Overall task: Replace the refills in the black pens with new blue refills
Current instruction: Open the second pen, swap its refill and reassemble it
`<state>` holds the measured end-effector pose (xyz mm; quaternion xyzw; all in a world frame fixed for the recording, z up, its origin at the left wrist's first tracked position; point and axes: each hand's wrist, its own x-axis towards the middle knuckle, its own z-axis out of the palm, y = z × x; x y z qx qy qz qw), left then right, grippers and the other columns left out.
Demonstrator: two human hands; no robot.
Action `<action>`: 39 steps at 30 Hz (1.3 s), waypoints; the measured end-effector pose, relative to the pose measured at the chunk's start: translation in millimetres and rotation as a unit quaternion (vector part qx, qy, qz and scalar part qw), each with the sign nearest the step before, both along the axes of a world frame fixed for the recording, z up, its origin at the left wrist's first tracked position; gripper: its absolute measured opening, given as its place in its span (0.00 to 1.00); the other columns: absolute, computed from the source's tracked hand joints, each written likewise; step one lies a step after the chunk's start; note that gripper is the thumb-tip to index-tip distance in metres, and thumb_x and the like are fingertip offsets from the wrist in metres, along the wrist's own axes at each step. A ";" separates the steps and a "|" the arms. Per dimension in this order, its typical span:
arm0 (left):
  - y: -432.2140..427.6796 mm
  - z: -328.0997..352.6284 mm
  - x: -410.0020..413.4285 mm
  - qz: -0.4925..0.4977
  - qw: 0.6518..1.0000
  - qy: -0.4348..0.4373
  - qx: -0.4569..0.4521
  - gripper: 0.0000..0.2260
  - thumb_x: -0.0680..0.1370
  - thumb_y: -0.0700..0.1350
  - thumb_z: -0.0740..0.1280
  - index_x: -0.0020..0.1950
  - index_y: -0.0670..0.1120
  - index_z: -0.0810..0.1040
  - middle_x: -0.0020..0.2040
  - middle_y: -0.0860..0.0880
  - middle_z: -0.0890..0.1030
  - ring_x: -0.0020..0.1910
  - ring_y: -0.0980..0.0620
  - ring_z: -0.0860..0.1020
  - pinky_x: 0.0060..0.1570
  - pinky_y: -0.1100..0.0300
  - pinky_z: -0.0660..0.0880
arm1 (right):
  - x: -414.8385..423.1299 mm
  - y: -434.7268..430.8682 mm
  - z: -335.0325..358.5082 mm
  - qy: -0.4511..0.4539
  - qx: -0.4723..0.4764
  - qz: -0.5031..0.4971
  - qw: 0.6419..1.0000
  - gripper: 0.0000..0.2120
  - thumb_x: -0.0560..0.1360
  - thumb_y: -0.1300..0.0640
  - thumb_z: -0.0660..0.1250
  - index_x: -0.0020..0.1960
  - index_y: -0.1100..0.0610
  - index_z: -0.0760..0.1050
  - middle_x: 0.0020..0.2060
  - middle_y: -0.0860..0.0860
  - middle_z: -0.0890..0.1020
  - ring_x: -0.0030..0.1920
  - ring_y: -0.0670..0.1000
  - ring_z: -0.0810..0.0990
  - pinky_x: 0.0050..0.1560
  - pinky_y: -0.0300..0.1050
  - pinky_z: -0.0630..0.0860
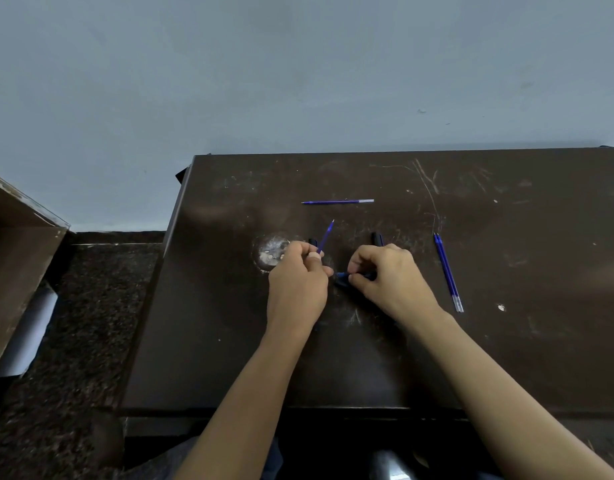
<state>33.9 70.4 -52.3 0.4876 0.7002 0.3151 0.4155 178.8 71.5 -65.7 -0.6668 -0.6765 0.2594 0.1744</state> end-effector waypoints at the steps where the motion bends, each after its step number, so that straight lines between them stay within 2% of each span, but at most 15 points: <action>1: 0.1 -0.2 0.2 -0.002 1.000 0.000 -0.001 0.08 0.80 0.44 0.58 0.44 0.55 0.71 0.35 0.55 0.81 0.30 0.75 0.72 0.29 0.80 0.65 | 0.4 0.0 -0.5 -0.004 -0.007 -0.003 1.000 0.04 0.71 0.57 0.69 0.46 0.50 0.78 0.43 0.48 0.79 0.50 0.47 0.73 0.49 0.44 0.74; 5: -0.4 -0.2 2.0 -0.005 1.000 -0.022 -0.010 0.07 0.81 0.43 0.58 0.47 0.53 0.73 0.38 0.54 0.82 0.29 0.75 0.73 0.28 0.80 0.66 | 1.5 -0.3 -0.1 -0.009 -0.020 0.006 1.000 0.04 0.73 0.57 0.69 0.47 0.52 0.80 0.44 0.48 0.81 0.52 0.46 0.73 0.51 0.41 0.72; 8: 0.5 -1.0 4.0 -0.001 0.997 -0.071 -0.021 0.07 0.81 0.44 0.57 0.50 0.52 0.74 0.42 0.53 0.83 0.30 0.70 0.76 0.28 0.73 0.69 | -0.2 -1.2 8.1 0.150 -0.041 -0.042 0.987 0.04 0.72 0.57 0.71 0.46 0.52 0.83 0.41 0.47 0.85 0.45 0.42 0.81 0.48 0.32 0.75; 9: 0.7 -0.8 4.7 -0.001 0.996 -0.083 -0.031 0.07 0.81 0.45 0.57 0.50 0.53 0.74 0.41 0.53 0.83 0.28 0.66 0.76 0.29 0.70 0.68 | -1.7 -1.9 12.2 0.255 -0.074 -0.067 0.962 0.05 0.72 0.58 0.71 0.47 0.52 0.84 0.41 0.49 0.86 0.44 0.43 0.83 0.48 0.32 0.77; 11: 0.2 0.5 6.7 -0.008 0.993 -0.104 -0.052 0.07 0.80 0.46 0.57 0.48 0.56 0.73 0.41 0.53 0.84 0.28 0.62 0.73 0.31 0.63 0.67 | -5.5 -2.2 19.0 0.458 -0.156 -0.099 0.869 0.07 0.74 0.60 0.69 0.50 0.56 0.83 0.45 0.54 0.86 0.45 0.47 0.84 0.51 0.38 0.80; 13: -0.3 2.4 7.8 -0.018 0.992 -0.111 -0.059 0.09 0.80 0.47 0.56 0.43 0.58 0.71 0.44 0.49 0.84 0.30 0.57 0.71 0.30 0.60 0.66 | -9.6 -1.4 22.2 0.551 -0.196 -0.123 0.802 0.08 0.74 0.63 0.67 0.51 0.59 0.82 0.46 0.56 0.85 0.44 0.49 0.84 0.51 0.41 0.81; 16: -0.9 6.4 7.9 -0.025 0.992 -0.110 -0.063 0.08 0.80 0.47 0.57 0.42 0.58 0.71 0.47 0.47 0.82 0.32 0.56 0.70 0.30 0.60 0.65 | -15.8 -1.8 24.5 0.561 -0.197 -0.148 0.790 0.09 0.74 0.65 0.67 0.53 0.62 0.81 0.43 0.55 0.84 0.39 0.46 0.83 0.48 0.39 0.81; 20: -1.7 8.0 12.1 -0.044 0.989 -0.121 -0.074 0.07 0.80 0.48 0.58 0.43 0.56 0.72 0.43 0.50 0.80 0.34 0.56 0.72 0.32 0.60 0.67 | -18.4 -2.5 27.5 0.586 -0.193 -0.187 0.765 0.10 0.74 0.66 0.67 0.54 0.67 0.79 0.37 0.54 0.84 0.30 0.45 0.82 0.35 0.36 0.79; 24: -2.6 9.0 17.4 -0.054 0.986 -0.131 -0.083 0.07 0.80 0.47 0.59 0.43 0.55 0.74 0.42 0.51 0.84 0.33 0.58 0.72 0.32 0.61 0.67 | -10.2 4.8 30.6 0.616 -0.171 -0.228 0.734 0.05 0.75 0.63 0.65 0.46 0.56 0.79 0.38 0.51 0.84 0.36 0.46 0.83 0.40 0.41 0.80; 28: -2.6 8.6 17.0 -0.025 0.988 -0.128 -0.087 0.09 0.80 0.44 0.58 0.43 0.54 0.73 0.35 0.55 0.83 0.31 0.60 0.74 0.32 0.64 0.69 | 3.8 37.3 42.3 0.686 -0.056 -0.245 0.683 0.06 0.77 0.63 0.62 0.46 0.54 0.75 0.37 0.49 0.83 0.40 0.48 0.84 0.45 0.46 0.81; 30: -2.5 8.9 15.8 -0.019 0.988 -0.125 -0.088 0.08 0.81 0.44 0.57 0.45 0.54 0.73 0.38 0.54 0.83 0.32 0.61 0.74 0.32 0.66 0.70 | 7.0 59.3 47.0 0.656 0.009 -0.223 0.721 0.05 0.76 0.64 0.63 0.46 0.56 0.76 0.37 0.51 0.82 0.38 0.50 0.82 0.43 0.45 0.80; 33: -2.9 12.6 14.1 -0.016 0.989 -0.120 -0.087 0.08 0.81 0.44 0.57 0.46 0.54 0.73 0.41 0.53 0.83 0.28 0.64 0.74 0.27 0.71 0.68 | 4.6 84.9 37.9 0.351 0.094 -0.148 0.920 0.05 0.73 0.62 0.67 0.46 0.55 0.81 0.37 0.52 0.82 0.39 0.48 0.78 0.43 0.44 0.75; 34: -3.7 13.6 14.0 -0.019 0.990 -0.113 -0.084 0.08 0.81 0.44 0.58 0.45 0.54 0.73 0.42 0.52 0.83 0.28 0.65 0.75 0.25 0.72 0.68 | 2.3 90.3 30.9 0.231 0.106 -0.109 0.961 0.06 0.73 0.60 0.67 0.47 0.55 0.82 0.39 0.50 0.83 0.41 0.46 0.78 0.46 0.41 0.73; 36: -4.7 14.4 13.9 -0.028 0.992 -0.088 -0.085 0.07 0.79 0.45 0.60 0.43 0.55 0.72 0.46 0.51 0.83 0.32 0.63 0.75 0.27 0.70 0.67 | -3.0 96.5 16.5 0.096 0.103 -0.044 0.989 0.07 0.74 0.60 0.67 0.50 0.55 0.83 0.45 0.51 0.84 0.46 0.45 0.78 0.52 0.36 0.70; 39: -4.6 16.3 13.4 -0.034 0.992 -0.068 -0.099 0.05 0.79 0.46 0.60 0.47 0.55 0.73 0.49 0.52 0.82 0.33 0.61 0.73 0.27 0.69 0.63 | -10.0 98.6 -1.8 0.030 0.075 0.004 0.997 0.09 0.75 0.62 0.66 0.52 0.57 0.82 0.49 0.55 0.84 0.52 0.53 0.79 0.56 0.41 0.71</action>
